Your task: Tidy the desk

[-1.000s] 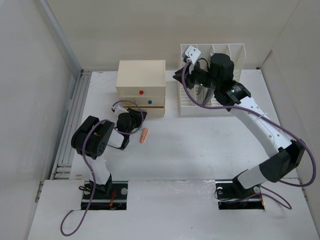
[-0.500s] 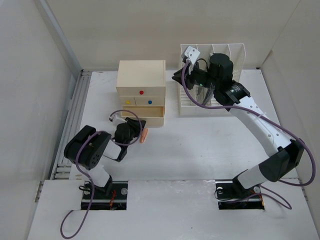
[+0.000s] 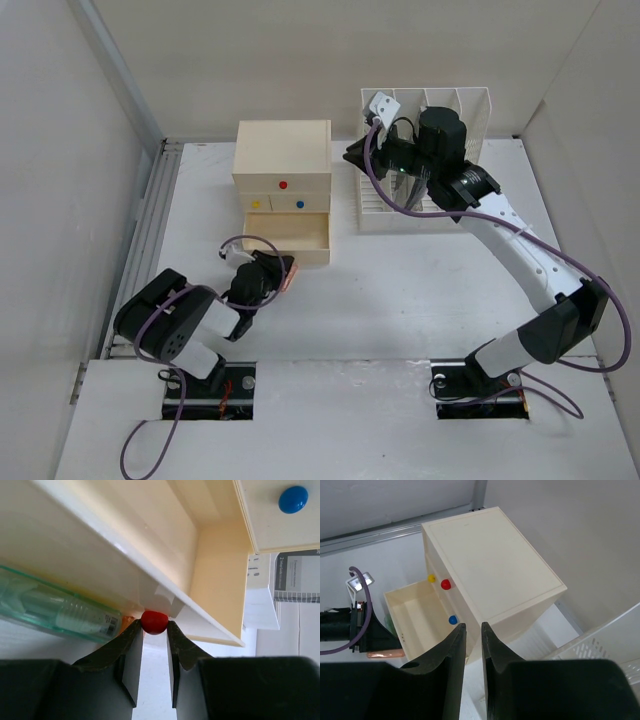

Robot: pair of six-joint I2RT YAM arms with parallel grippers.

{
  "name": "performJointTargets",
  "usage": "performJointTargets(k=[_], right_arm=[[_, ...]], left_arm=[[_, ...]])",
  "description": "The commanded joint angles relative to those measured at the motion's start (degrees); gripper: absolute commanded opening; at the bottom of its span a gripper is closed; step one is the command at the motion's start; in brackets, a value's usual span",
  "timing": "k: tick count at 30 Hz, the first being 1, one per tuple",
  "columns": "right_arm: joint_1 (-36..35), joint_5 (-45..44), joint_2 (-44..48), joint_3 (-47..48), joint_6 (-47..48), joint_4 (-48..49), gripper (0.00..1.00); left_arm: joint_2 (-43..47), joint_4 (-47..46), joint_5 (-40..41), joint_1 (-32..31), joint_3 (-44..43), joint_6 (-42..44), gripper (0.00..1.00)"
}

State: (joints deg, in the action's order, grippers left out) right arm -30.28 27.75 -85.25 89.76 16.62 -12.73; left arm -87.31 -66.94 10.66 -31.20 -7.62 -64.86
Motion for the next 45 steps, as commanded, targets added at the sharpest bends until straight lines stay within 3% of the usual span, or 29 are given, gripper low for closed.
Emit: performJointTargets(k=[1, 13, 26, 31, 36, 45], right_arm=[[0.31, 1.43, 1.05, -0.02, -0.89, 3.24, 0.24], [0.31, 2.48, 1.05, -0.02, -0.89, 3.24, 0.24], [0.31, 2.49, 1.05, -0.02, -0.89, 3.24, 0.24], [0.31, 3.71, 0.44, -0.02, -0.89, 3.24, 0.24], [0.31, 4.95, -0.09, -0.02, -0.28, 3.24, 0.24], [0.31, 8.1, -1.67, 0.5, 0.25, 1.66, 0.25]], left_arm=[[3.63, 3.74, -0.38, -2.72, 2.08, -1.06, 0.04], [2.93, 17.44, 1.03, -0.97, -9.33, 2.11, 0.05], [1.7, 20.44, 0.42, 1.67, -14.53, 5.62, 0.09], [7.57, 22.54, 0.42, 2.2, -12.6, 6.76, 0.19], [18.47, 27.72, 2.87, -0.79, -9.35, 8.16, 0.4], [37.0, 41.96, -1.16, -3.07, -8.29, 9.23, 0.44]])
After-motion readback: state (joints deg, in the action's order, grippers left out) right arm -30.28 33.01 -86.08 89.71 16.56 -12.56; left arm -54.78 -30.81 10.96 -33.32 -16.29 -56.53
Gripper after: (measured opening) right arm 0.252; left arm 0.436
